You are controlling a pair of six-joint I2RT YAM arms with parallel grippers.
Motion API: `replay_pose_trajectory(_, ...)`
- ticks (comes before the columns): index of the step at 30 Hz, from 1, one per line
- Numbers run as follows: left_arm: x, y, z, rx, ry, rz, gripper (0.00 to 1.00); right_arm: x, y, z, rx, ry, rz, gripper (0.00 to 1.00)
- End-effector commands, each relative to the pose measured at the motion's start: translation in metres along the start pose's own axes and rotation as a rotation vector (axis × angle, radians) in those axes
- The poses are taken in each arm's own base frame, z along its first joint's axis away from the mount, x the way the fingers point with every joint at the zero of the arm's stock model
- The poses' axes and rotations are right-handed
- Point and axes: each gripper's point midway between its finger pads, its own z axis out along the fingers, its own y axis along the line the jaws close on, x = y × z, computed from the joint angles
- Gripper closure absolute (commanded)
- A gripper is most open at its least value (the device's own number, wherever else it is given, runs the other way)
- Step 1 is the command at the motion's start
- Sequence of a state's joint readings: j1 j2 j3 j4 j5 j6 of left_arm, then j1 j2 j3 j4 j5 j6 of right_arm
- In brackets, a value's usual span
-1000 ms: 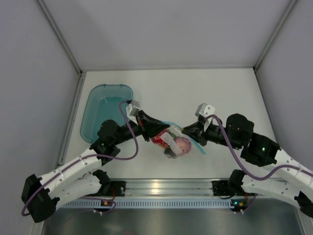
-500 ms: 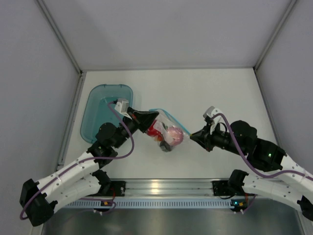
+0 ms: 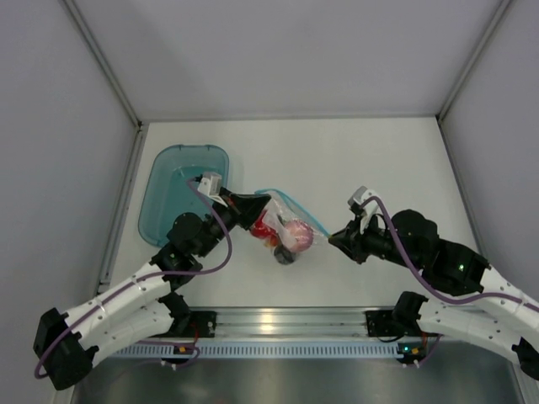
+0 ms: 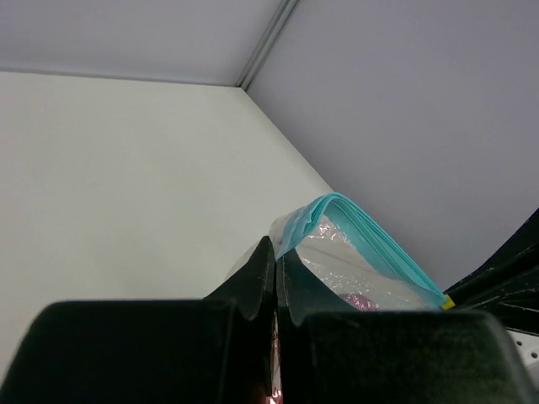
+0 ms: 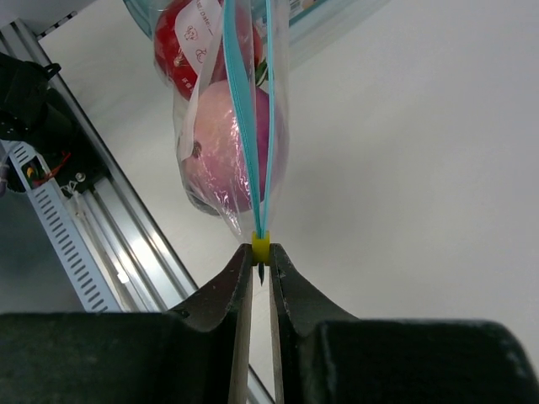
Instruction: Open the zip-top bag and remove the fake food
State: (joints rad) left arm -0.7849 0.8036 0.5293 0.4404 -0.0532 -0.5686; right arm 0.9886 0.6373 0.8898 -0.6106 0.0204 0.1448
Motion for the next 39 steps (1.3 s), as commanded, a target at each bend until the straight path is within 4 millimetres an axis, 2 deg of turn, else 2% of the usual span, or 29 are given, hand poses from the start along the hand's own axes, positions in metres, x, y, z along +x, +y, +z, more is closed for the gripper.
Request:
replay_pose_trajectory(1, -0.023, -0.017, 0.009, 0.069, -0.051, 0.049, 1.00, -0.008, 0.005, -0.005, -0.013, -0.013, 0.001, 0.87)
replay_pose_trajectory(2, -0.018, -0.025, 0.009, 0.120, -0.021, 0.056, 1.00, -0.011, 0.003, -0.005, -0.005, -0.017, -0.007, 0.87)
replay_pose_trajectory(6, -0.010, -0.036, 0.009, 0.184, 0.024, 0.078, 1.00, -0.023, -0.007, -0.003, 0.059, -0.018, -0.025, 0.82)
replay_pose_trajectory(9, -0.002, -0.042, 0.007, 0.236, 0.060, 0.104, 1.00, -0.037, -0.009, -0.003, 0.077, -0.038, -0.040, 0.74)
replay_pose_trajectory(10, 0.000, -0.042, 0.007, 0.242, 0.068, 0.113, 1.00, -0.040, -0.010, -0.004, 0.084, -0.041, -0.043, 0.65)
replay_pose_trajectory(16, 0.017, -0.058, 0.002, 0.368, 0.128, 0.146, 1.00, -0.067, -0.019, -0.002, 0.145, -0.087, -0.057, 0.64)
replay_pose_trajectory(19, 0.020, -0.059, 0.004, 0.382, 0.143, 0.144, 1.00, -0.072, -0.017, 0.002, 0.132, -0.077, -0.088, 0.63)
replay_pose_trajectory(24, 0.020, -0.058, 0.009, 0.369, 0.147, 0.123, 1.00, -0.061, 0.000, 0.015, 0.026, -0.031, -0.112, 0.51)
replay_pose_trajectory(26, 0.020, -0.061, 0.009, 0.378, 0.151, 0.120, 1.00, -0.056, 0.003, 0.016, 0.002, -0.022, -0.116, 0.50)
replay_pose_trajectory(29, 0.021, -0.065, 0.005, 0.402, 0.163, 0.114, 1.00, -0.045, -0.003, 0.020, 0.031, 0.000, -0.121, 0.50)
replay_pose_trajectory(35, 0.023, -0.068, 0.004, 0.421, 0.173, 0.117, 1.00, -0.039, -0.022, 0.024, 0.133, 0.019, -0.127, 0.51)
replay_pose_trajectory(39, 0.025, -0.068, 0.005, 0.424, 0.183, 0.112, 1.00, -0.031, -0.026, 0.031, 0.152, 0.049, -0.137, 0.52)
